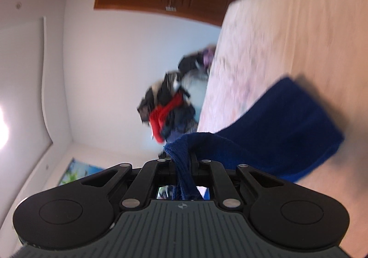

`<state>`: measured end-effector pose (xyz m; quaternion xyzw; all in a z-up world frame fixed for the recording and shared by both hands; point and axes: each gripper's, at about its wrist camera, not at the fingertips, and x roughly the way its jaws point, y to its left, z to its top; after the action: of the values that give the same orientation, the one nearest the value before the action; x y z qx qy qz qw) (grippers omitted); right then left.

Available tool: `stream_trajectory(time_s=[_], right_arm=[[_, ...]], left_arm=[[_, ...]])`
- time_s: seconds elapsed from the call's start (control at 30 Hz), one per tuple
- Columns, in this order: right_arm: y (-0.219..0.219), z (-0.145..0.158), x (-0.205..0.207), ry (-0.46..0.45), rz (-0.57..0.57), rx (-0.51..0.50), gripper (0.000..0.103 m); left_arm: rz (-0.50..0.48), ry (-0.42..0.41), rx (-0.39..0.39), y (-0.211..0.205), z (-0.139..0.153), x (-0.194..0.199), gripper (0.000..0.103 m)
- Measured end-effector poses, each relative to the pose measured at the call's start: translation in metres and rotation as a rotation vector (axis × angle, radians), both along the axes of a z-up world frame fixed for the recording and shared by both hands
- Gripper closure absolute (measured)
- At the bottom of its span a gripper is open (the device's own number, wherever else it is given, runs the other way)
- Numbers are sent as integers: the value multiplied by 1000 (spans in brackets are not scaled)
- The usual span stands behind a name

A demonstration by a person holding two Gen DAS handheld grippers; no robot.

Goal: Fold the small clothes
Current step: 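Carry the held sleeve with the right gripper across the sweater body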

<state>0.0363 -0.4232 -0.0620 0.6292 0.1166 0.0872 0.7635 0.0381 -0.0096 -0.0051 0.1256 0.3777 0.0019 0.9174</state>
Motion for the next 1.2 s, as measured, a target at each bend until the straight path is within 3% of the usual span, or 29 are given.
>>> stream_trajectory(time_s=[0.33, 1.0, 1.2], right_arm=[[55, -1, 42, 34, 140, -3, 91], [170, 27, 139, 48, 418, -57, 88], [220, 18, 164, 99, 509, -81, 88]], left_arm=[[12, 17, -4, 6, -6, 8, 0], [36, -43, -22, 43, -5, 12, 0], [57, -8, -19, 54, -9, 15, 0]])
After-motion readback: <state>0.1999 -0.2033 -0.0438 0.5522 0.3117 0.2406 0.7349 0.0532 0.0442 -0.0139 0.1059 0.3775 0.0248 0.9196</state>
